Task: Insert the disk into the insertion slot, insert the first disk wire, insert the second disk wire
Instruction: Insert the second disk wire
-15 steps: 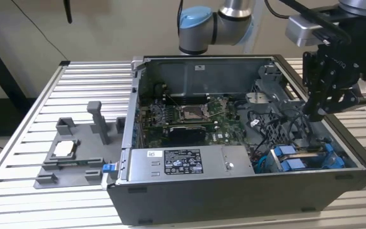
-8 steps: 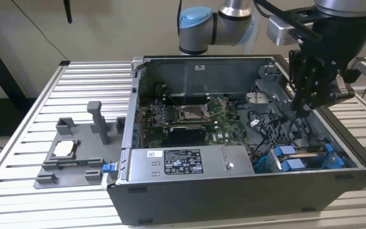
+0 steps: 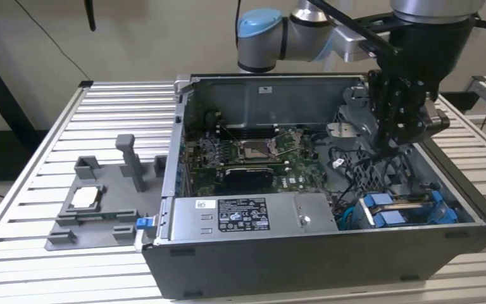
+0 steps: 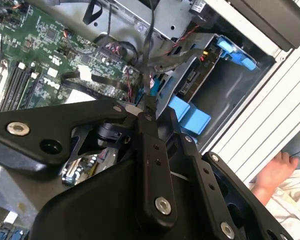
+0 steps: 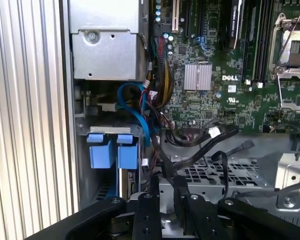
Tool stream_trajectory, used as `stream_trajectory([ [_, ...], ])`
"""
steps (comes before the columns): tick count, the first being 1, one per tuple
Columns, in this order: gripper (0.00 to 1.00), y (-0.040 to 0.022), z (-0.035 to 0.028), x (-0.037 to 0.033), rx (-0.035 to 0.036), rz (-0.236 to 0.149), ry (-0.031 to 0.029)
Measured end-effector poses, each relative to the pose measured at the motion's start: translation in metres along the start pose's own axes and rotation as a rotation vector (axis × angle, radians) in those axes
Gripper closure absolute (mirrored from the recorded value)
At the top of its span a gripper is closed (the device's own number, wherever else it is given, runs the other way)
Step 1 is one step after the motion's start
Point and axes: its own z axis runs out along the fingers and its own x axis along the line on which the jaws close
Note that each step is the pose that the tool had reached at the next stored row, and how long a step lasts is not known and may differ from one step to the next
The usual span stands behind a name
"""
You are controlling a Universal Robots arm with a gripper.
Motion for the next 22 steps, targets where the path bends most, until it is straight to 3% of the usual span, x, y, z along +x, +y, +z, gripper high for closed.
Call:
stream_trajectory([
  [2, 0.73, 0.0044, 0.0001, -0.0023, 0.0099, -0.001, 0.0140],
  [6, 0.73, 0.0137, 0.0005, -0.0066, 0.0427, -0.001, 0.0221],
  [9, 0.73, 0.0214, 0.0013, -0.0090, 0.0615, -0.001, 0.0324],
  [13, 0.73, 0.0305, 0.0015, -0.0093, 0.0728, -0.001, 0.0364],
  [17, 0.73, 0.0353, 0.0027, -0.0094, 0.1042, -0.004, 0.0436],
  [20, 0.73, 0.0386, 0.0049, -0.0096, 0.1083, -0.009, 0.0463],
  [22, 0.73, 0.0392, 0.0063, -0.0097, 0.1101, -0.025, 0.0450],
])
